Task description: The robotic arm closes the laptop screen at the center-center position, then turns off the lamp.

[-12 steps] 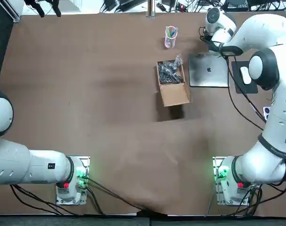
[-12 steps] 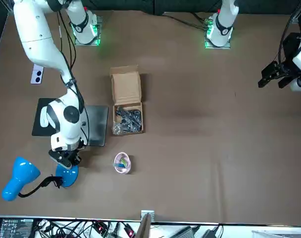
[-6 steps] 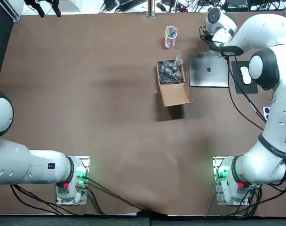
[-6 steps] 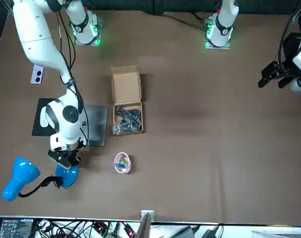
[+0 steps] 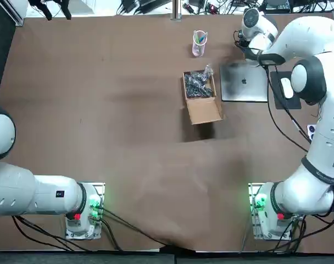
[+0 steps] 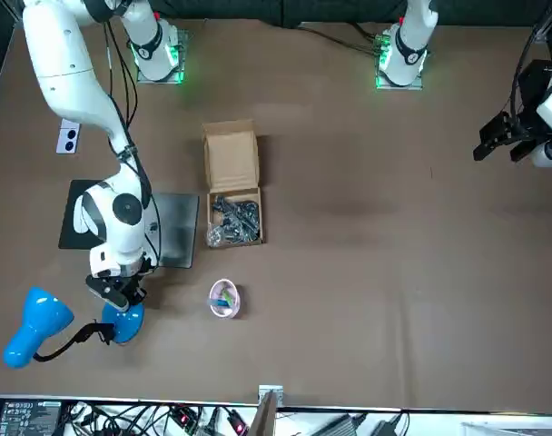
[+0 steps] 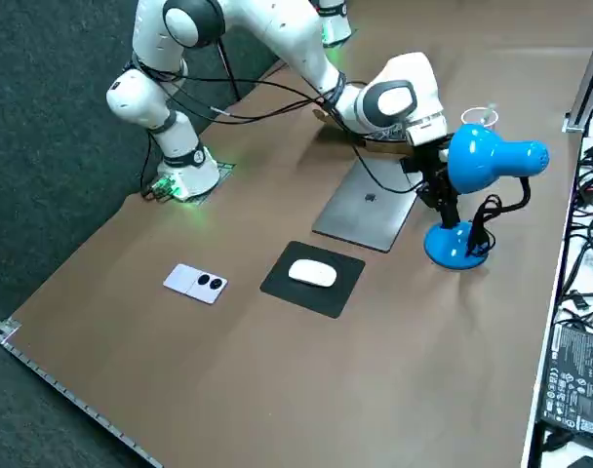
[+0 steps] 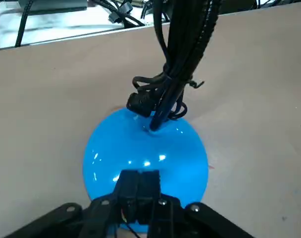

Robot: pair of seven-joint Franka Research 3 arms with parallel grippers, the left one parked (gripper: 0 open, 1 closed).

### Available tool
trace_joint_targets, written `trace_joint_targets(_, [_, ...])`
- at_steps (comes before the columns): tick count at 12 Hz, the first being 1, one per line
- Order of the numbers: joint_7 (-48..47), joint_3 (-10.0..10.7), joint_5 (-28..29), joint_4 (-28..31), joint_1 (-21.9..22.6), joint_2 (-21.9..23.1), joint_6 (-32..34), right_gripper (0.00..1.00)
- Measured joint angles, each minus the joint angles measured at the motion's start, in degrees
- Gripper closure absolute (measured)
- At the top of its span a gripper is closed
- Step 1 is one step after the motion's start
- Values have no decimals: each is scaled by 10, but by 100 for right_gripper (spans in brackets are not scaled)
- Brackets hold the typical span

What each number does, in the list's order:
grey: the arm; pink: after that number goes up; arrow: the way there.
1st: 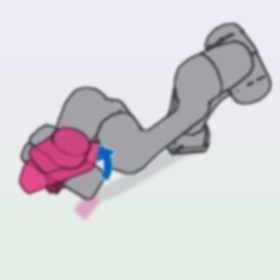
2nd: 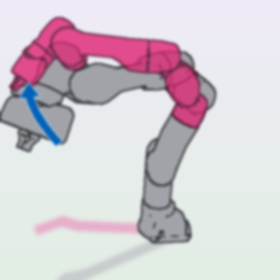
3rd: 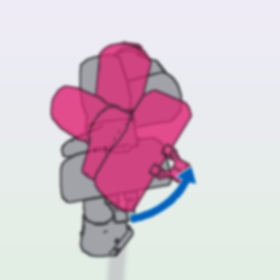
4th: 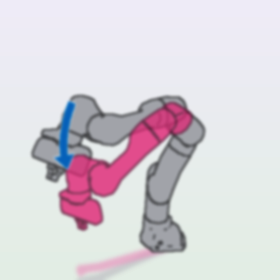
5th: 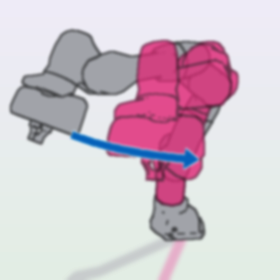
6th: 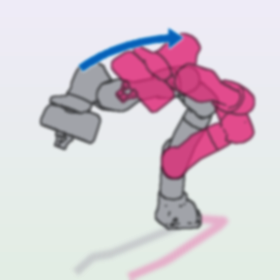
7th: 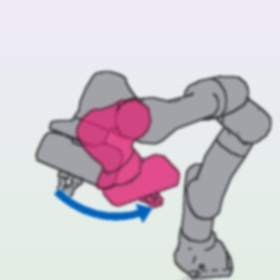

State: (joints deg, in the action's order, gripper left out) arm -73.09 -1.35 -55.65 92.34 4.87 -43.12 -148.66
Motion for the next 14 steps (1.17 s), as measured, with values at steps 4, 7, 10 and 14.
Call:
trace_joint_targets(4, [0,0,0,0,0,0,0,99])
trace_joint_targets(7, [0,2,0,0,0,0,-7,99])
trace_joint_targets(10, [0,8,0,0,-1,-2,-27,99])
trace_joint_targets(14, [1,9,0,0,-1,-3,-30,99])
